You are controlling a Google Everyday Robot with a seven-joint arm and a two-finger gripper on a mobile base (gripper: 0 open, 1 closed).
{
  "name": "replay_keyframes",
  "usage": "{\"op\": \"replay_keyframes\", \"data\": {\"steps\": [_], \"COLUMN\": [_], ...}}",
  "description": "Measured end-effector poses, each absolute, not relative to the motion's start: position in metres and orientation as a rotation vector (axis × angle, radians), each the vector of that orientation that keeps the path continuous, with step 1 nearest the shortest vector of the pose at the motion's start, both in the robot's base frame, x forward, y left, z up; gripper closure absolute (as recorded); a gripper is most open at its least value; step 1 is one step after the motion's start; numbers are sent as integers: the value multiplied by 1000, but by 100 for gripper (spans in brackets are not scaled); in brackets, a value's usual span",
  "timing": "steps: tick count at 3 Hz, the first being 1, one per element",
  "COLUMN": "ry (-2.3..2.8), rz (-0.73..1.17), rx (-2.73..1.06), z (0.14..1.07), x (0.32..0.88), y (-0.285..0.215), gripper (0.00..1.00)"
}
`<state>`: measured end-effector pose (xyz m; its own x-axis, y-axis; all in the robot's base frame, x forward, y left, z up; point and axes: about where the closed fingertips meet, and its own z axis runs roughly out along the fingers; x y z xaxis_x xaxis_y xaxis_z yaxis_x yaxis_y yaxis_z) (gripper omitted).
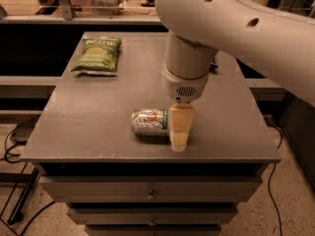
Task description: Place 7up can upright
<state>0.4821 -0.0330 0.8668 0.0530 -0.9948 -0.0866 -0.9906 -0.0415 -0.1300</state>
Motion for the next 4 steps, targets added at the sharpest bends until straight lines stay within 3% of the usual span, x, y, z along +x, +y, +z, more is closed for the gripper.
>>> {"op": "replay_keyframes", "data": {"steps": [2, 4], "ry": [2080, 2083], "rz": [14, -27], "rx": [-2171, -2171], "z": [844, 847], "x": [484, 481], "y": [-22, -14], "gripper": [0, 48]}}
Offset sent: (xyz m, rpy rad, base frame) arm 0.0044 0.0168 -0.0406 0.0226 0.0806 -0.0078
